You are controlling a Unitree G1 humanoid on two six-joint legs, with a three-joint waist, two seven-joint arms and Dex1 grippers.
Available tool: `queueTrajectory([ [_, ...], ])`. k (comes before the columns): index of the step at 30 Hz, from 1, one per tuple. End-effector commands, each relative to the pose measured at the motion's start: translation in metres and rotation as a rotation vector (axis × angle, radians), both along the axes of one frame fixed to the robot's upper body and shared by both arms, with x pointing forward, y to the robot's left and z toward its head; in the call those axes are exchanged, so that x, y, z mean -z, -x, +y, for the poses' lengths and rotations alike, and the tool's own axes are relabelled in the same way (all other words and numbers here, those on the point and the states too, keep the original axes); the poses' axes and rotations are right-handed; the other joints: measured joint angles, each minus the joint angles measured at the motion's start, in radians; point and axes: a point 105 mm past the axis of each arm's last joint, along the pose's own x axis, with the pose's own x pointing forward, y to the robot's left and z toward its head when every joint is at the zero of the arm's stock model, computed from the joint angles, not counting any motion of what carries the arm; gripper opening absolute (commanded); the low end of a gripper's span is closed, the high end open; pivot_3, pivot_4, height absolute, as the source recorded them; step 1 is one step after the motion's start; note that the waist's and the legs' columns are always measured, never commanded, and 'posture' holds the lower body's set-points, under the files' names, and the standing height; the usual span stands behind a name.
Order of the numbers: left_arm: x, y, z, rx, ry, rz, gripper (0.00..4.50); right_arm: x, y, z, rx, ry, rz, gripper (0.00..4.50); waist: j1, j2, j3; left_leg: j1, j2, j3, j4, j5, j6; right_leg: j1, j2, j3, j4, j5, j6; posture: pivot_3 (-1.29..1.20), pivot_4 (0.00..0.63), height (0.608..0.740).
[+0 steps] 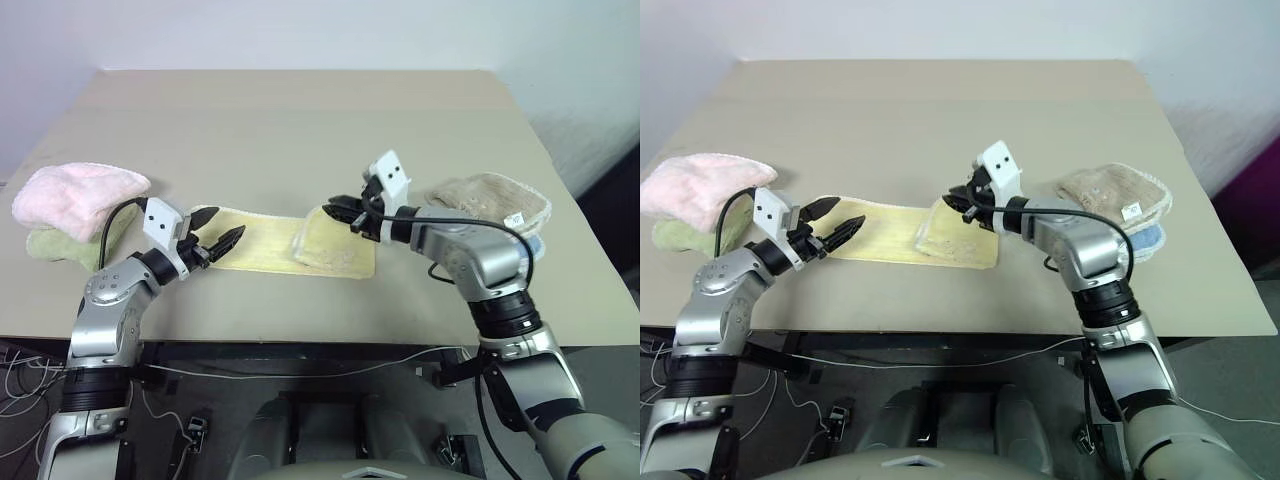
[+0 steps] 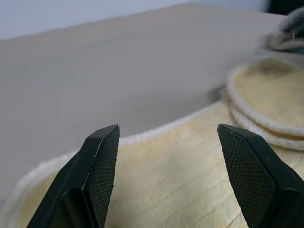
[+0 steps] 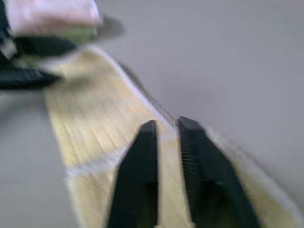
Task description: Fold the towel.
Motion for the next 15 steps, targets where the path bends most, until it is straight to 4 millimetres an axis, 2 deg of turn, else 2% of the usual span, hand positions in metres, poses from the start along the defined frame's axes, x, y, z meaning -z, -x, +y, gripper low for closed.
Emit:
queueTrajectory([
  [1,-0.009,0.008,0.011,-0.109,0.123,0.016,3.44,0.029,0.000,0.011,-0.046,0.062,-0.028,0.03,0.000,0.000,0.000,0.000,0.000,0.000,0.000,0.000,0.000,0.000,0.000,0.000,0.000,0.000,0.000,0.00,0.150,0.740],
  [4,-0.008,0.016,0.018,-0.177,0.252,0.048,3.44,0.046,-0.002,0.013,-0.046,0.084,-0.019,0.03,-0.001,0.000,0.000,0.000,0.000,0.000,0.000,0.000,0.000,0.000,0.000,0.000,0.000,0.000,0.000,0.00,0.150,0.740],
  [6,-0.009,0.025,0.028,-0.263,0.399,0.066,3.44,0.062,-0.002,0.013,-0.050,0.136,-0.017,0.03,-0.001,-0.001,-0.001,0.001,0.000,-0.001,0.000,0.000,-0.001,0.001,0.000,0.000,0.000,0.000,0.000,0.00,0.150,0.740],
  [8,-0.008,0.033,0.033,-0.300,0.458,0.083,3.44,0.065,0.000,0.015,-0.077,0.149,-0.024,0.03,-0.001,-0.001,-0.001,0.003,0.000,-0.001,0.000,0.000,-0.001,0.003,0.000,0.000,0.000,0.000,0.000,0.00,0.150,0.740],
  [12,-0.002,0.045,0.035,-0.349,0.522,0.133,3.44,0.044,0.006,0.020,-0.135,0.098,-0.104,0.03,0.001,-0.001,-0.001,0.004,0.001,-0.001,0.000,0.000,-0.001,0.004,0.000,0.000,0.000,0.000,0.000,0.00,0.150,0.740],
  [14,0.000,0.051,0.038,-0.391,0.590,0.149,3.44,0.017,0.008,0.020,-0.148,0.019,-0.170,0.03,0.002,-0.001,-0.001,0.003,0.000,-0.001,0.000,0.000,-0.001,0.004,0.000,0.000,0.000,0.000,0.000,0.00,0.150,0.740],
  [15,0.003,0.053,0.041,-0.424,0.637,0.160,3.44,-0.004,0.010,0.018,-0.158,-0.028,-0.216,0.03,0.002,-0.001,-0.001,0.003,0.000,-0.001,0.000,0.000,-0.001,0.004,0.000,0.000,0.000,0.000,0.000,0.00,0.150,0.740],
])
